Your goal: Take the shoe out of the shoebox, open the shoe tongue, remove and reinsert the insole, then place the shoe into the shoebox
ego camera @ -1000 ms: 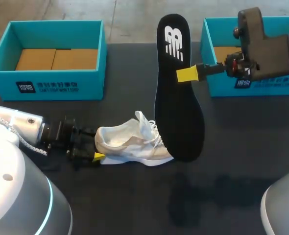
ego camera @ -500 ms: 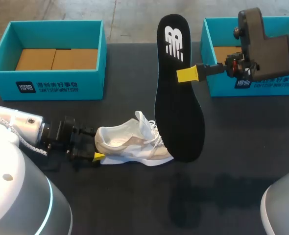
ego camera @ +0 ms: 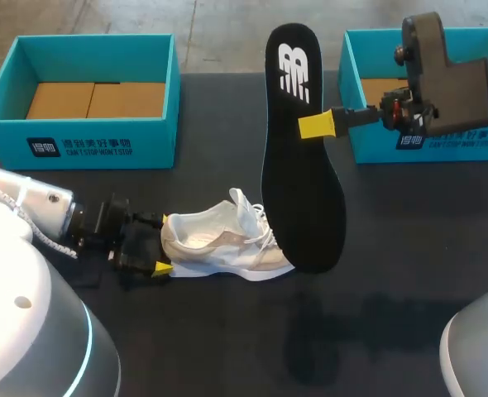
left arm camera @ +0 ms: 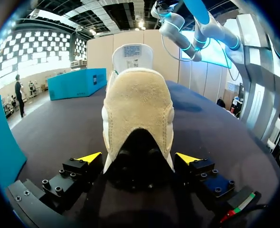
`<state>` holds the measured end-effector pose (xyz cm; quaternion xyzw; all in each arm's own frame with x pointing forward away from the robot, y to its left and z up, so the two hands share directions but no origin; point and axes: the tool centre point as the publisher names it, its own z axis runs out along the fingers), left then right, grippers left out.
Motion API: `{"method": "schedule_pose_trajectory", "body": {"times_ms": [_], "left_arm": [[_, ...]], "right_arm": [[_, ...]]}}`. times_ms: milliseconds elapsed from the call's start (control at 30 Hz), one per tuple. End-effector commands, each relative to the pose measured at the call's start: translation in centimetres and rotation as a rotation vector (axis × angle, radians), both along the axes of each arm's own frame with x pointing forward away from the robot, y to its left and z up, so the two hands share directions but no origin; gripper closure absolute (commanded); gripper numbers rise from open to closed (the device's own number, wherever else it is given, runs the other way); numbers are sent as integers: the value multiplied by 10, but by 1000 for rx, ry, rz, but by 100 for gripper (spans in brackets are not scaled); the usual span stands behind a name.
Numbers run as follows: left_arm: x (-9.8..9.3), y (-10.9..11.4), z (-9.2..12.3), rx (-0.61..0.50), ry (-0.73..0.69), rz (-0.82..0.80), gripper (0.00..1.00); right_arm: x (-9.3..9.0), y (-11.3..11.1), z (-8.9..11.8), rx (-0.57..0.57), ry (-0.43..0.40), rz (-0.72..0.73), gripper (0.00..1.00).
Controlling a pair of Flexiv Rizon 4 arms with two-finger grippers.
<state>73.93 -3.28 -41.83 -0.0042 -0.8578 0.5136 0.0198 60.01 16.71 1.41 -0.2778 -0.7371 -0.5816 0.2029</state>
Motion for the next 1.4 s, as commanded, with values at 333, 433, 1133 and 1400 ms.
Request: {"method": "schedule_pose_trajectory", "body": {"times_ms": [333,433,1133,1400], "left_arm": [[-11,17,27,235,6,25,0],[-10,21,29,308,8,22,0],[-8,31,42,440,-16,40,0],[-8,31,42,440,-16,40,0]], "right_arm": [[4,5,0,-4,3,4,100],[4,5,0,-4,3,4,100],[4,5,0,-4,3,4,100],[4,5,0,-4,3,4,100]]}}
